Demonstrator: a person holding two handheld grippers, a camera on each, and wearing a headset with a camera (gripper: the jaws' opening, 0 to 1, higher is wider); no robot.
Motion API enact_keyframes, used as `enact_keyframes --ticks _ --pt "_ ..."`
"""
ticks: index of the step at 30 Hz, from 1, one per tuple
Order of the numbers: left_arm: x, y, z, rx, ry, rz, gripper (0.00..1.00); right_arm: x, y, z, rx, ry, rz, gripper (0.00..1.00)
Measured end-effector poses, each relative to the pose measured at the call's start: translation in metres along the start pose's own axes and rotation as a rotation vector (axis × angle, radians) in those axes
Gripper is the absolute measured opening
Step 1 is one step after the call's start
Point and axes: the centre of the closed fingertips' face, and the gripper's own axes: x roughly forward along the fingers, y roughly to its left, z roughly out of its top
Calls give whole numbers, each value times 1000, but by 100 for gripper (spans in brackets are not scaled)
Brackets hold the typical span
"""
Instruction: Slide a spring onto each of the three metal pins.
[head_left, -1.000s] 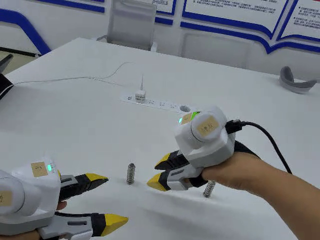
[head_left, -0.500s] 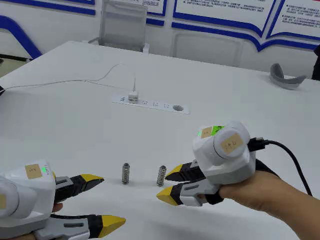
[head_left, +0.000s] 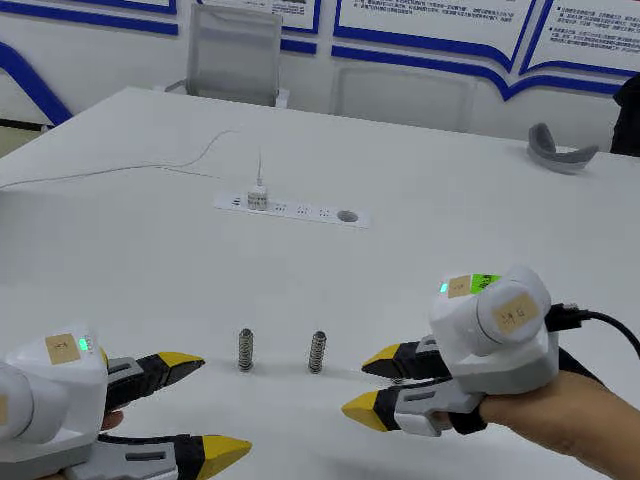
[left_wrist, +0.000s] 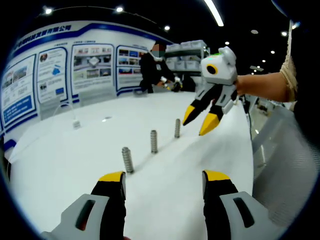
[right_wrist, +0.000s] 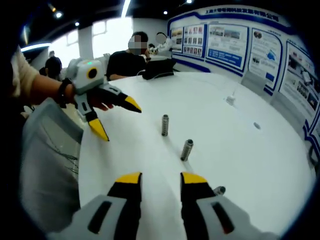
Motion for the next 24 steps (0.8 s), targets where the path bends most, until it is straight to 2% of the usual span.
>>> enact_keyframes --ticks 17,24 --pt "2 -1 -2 -6 7 -8 64 -31 -26 -30 102 -32 -99 39" --pt "4 -1 -3 -10 11 -11 65 -41 -31 -41 118 -50 -131 43"
